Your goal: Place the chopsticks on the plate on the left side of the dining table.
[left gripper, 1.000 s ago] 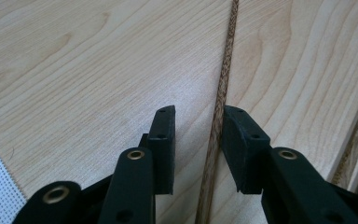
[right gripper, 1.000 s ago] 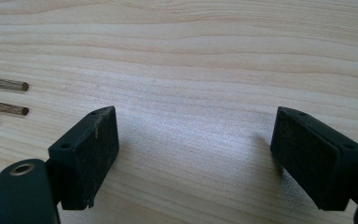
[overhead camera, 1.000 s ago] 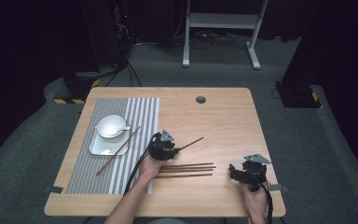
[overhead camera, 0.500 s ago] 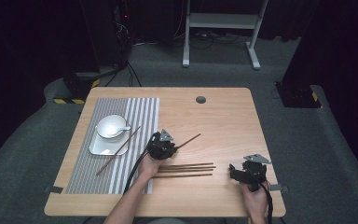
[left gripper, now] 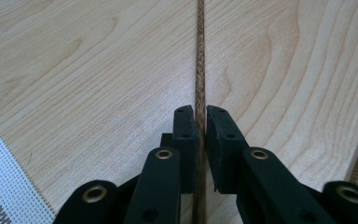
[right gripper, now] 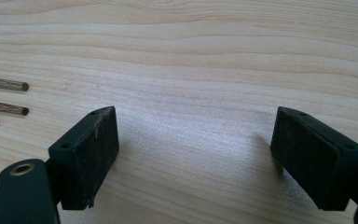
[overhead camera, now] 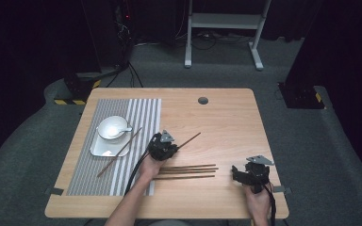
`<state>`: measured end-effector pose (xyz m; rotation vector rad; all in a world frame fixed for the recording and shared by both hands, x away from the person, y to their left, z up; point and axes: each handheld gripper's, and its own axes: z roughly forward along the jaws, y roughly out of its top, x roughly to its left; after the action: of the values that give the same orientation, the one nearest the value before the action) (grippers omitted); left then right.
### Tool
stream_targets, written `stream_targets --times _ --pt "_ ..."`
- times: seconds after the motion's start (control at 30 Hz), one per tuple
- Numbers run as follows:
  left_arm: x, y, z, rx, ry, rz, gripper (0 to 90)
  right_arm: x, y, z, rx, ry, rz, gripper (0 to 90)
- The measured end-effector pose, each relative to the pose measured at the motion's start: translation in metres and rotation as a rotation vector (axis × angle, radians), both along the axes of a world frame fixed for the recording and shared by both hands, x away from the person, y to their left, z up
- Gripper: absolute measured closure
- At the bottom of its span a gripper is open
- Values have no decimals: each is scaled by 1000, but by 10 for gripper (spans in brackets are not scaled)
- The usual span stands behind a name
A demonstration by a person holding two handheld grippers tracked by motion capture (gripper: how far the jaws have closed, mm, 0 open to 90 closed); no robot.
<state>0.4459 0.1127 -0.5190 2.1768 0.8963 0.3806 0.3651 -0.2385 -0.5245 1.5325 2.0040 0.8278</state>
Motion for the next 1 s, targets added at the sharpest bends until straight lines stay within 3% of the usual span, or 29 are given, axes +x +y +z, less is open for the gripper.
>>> stream_targets --times 1.0 --pt "1 2 -1 -7 -14 -19 843 0 0 0 0 0 -1 151"
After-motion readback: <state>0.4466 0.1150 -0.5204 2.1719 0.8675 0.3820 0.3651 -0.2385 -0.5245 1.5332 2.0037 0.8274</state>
